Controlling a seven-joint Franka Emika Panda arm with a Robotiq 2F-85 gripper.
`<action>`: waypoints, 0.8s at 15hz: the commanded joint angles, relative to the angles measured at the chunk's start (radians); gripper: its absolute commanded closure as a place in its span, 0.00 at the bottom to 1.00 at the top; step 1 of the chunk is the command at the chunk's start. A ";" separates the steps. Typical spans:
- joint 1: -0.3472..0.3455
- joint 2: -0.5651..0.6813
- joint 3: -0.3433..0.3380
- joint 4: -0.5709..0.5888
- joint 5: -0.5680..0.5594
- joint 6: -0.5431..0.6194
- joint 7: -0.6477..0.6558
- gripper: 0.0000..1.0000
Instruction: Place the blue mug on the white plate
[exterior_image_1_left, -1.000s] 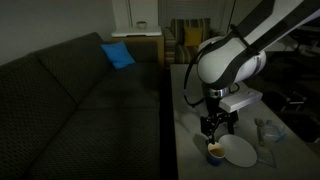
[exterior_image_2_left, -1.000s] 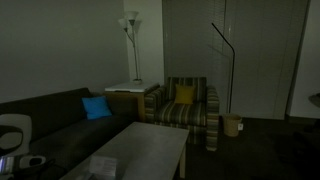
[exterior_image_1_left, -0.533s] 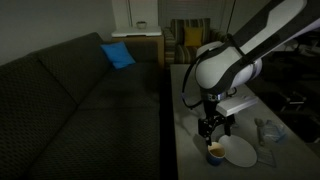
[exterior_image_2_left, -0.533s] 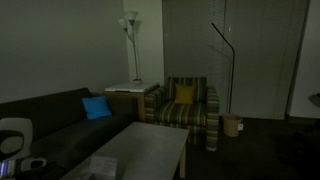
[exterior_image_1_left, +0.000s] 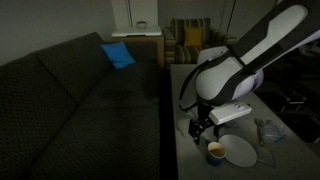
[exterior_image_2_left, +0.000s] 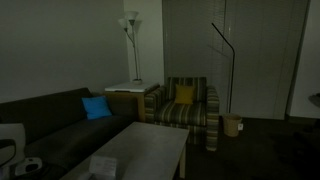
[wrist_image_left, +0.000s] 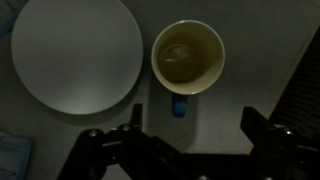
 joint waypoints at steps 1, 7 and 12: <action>-0.011 -0.005 0.015 -0.068 0.018 0.123 0.015 0.00; -0.009 -0.003 0.014 -0.139 0.017 0.275 0.045 0.00; -0.068 0.009 -0.007 -0.096 0.019 0.271 0.003 0.02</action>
